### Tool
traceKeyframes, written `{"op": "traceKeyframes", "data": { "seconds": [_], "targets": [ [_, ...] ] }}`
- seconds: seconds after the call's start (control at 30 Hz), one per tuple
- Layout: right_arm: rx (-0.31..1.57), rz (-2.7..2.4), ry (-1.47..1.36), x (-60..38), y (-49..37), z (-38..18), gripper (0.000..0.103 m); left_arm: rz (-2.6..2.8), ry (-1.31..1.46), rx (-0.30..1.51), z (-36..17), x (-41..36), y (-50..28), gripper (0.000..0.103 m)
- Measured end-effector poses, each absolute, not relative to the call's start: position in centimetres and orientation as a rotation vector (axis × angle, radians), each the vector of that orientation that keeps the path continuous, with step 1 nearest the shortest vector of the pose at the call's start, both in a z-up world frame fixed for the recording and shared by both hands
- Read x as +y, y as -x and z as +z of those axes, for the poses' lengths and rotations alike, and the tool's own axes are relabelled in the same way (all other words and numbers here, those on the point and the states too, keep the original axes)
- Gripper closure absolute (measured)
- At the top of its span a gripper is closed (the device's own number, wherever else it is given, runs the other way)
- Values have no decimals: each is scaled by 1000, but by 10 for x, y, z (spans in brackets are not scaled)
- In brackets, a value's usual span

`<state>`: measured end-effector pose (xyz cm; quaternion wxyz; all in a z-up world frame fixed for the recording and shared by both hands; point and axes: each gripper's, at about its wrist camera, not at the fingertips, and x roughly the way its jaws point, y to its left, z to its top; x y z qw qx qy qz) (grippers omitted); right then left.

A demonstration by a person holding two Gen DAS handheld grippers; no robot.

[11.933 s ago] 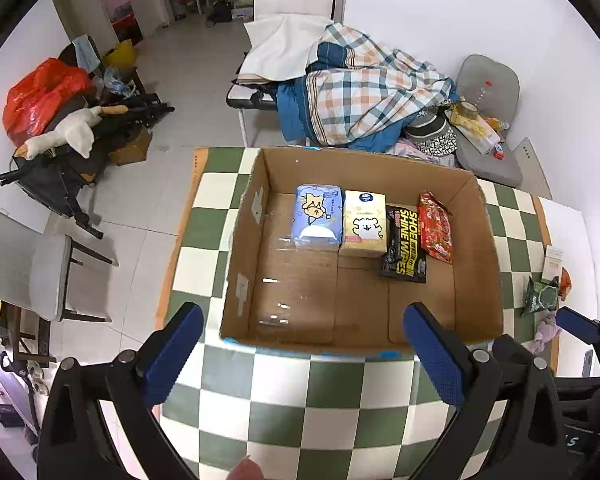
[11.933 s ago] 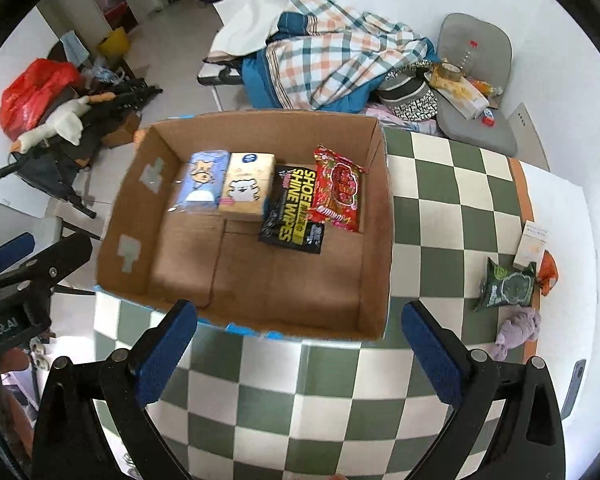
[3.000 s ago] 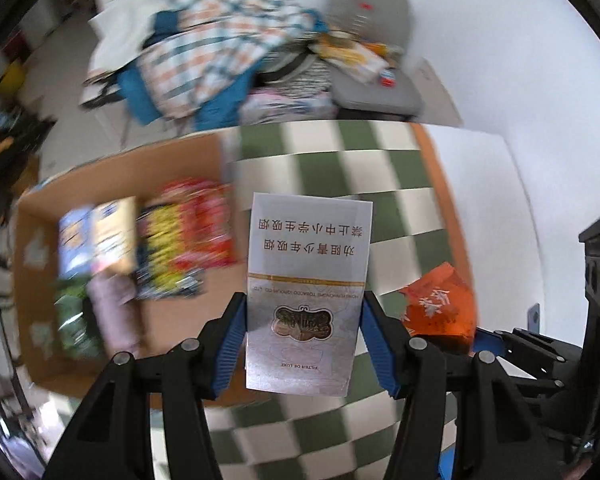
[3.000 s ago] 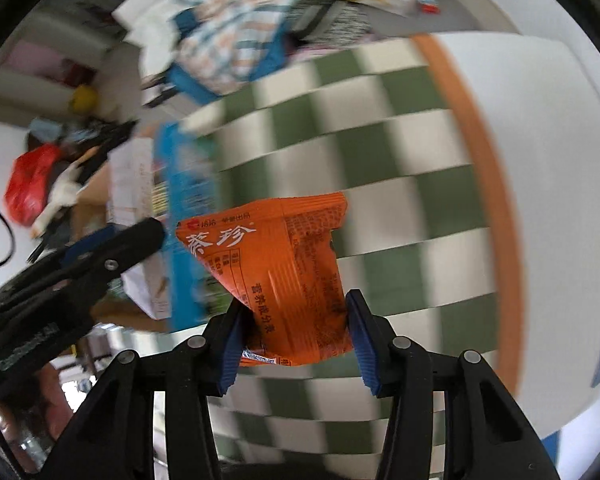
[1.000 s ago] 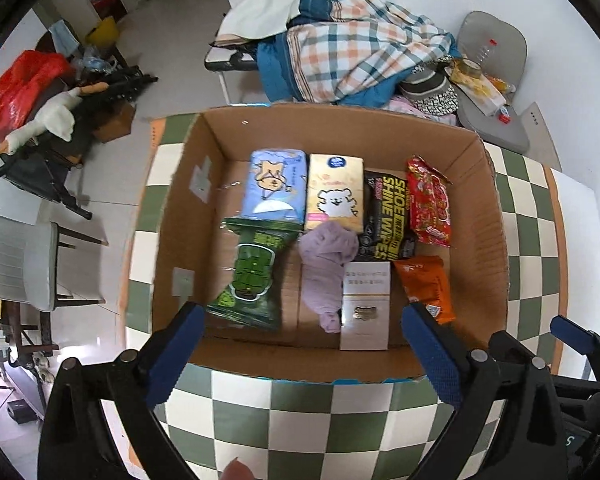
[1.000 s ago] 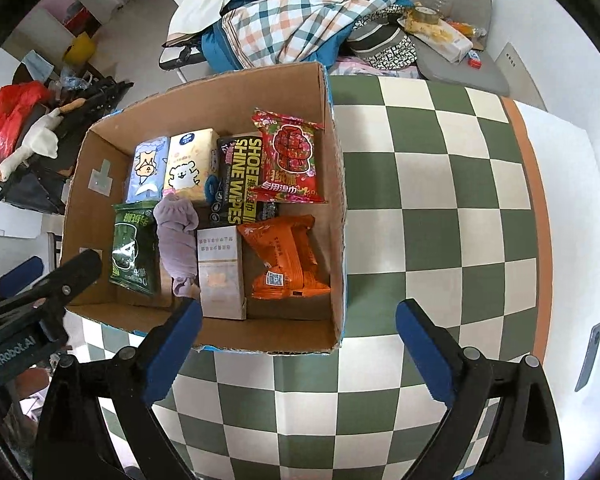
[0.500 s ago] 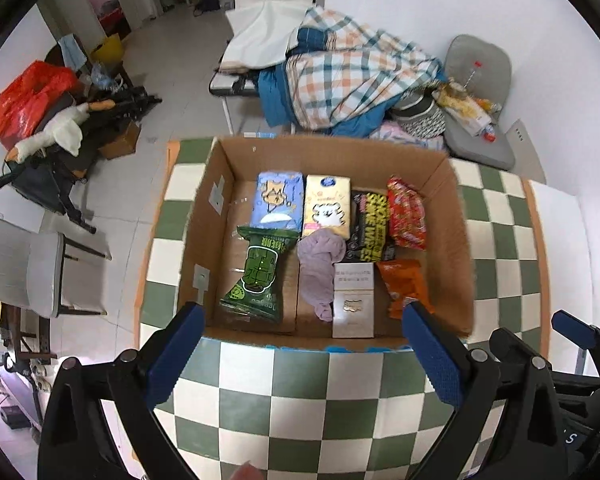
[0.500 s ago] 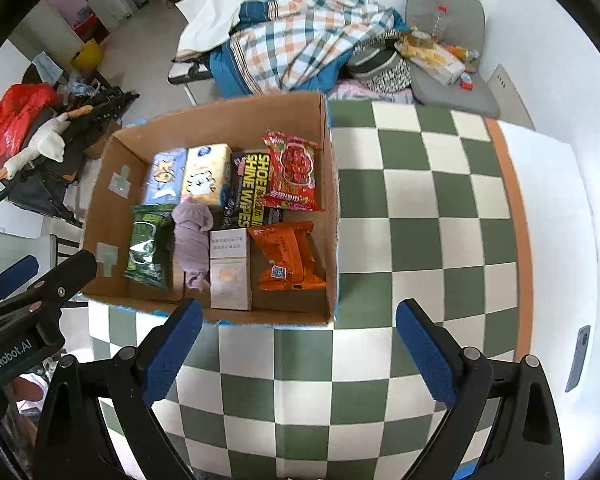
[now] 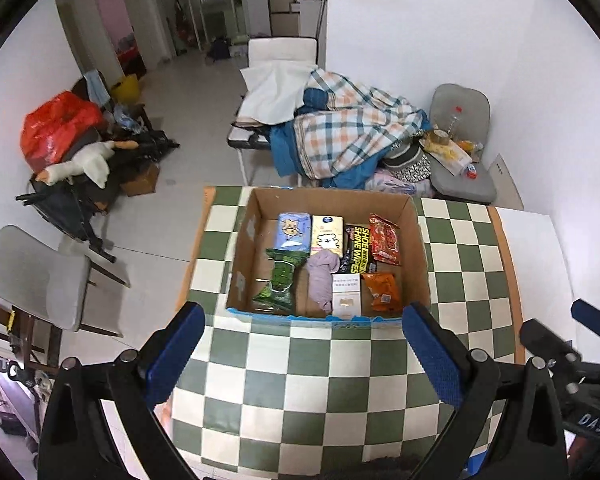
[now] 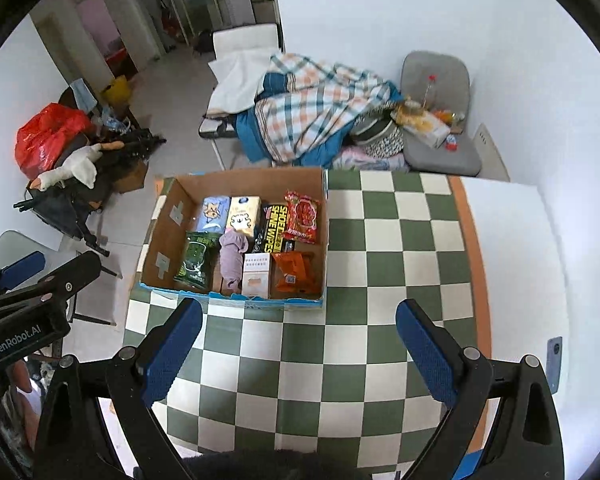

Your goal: Organize soft objects

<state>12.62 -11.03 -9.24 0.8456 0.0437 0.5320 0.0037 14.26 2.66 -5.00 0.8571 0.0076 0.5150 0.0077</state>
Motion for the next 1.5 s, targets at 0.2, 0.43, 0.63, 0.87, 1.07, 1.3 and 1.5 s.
{"op": "traceKeyframes", "data": {
  "seconds": [0.2, 0.43, 0.63, 0.87, 1.07, 1.3, 1.5],
  "targets": [
    [1081, 16, -70, -108, -101, -61, 4, 26, 5, 1047, -28, 29, -116, 2],
    [1054, 14, -69, -111, -87, -40, 4, 29, 3, 1021, -16, 28, -102, 2],
    [1045, 7, -68, -112, -83, -33, 4, 16, -3, 1011, -8, 24, -98, 2],
    [1031, -12, -71, -118, -80, -22, 4, 3, -7, 1016, -6, 19, -97, 2],
    [1025, -27, -71, -120, -80, -18, 4, 9, -12, 1009, -6, 20, -96, 2],
    [1022, -30, -70, -121, -81, -18, 4, 12, -14, 1007, -6, 24, -97, 2],
    [1016, -31, -68, -120, -79, -15, 4, 17, -17, 1002, -4, 24, -95, 2]
  ]
}}
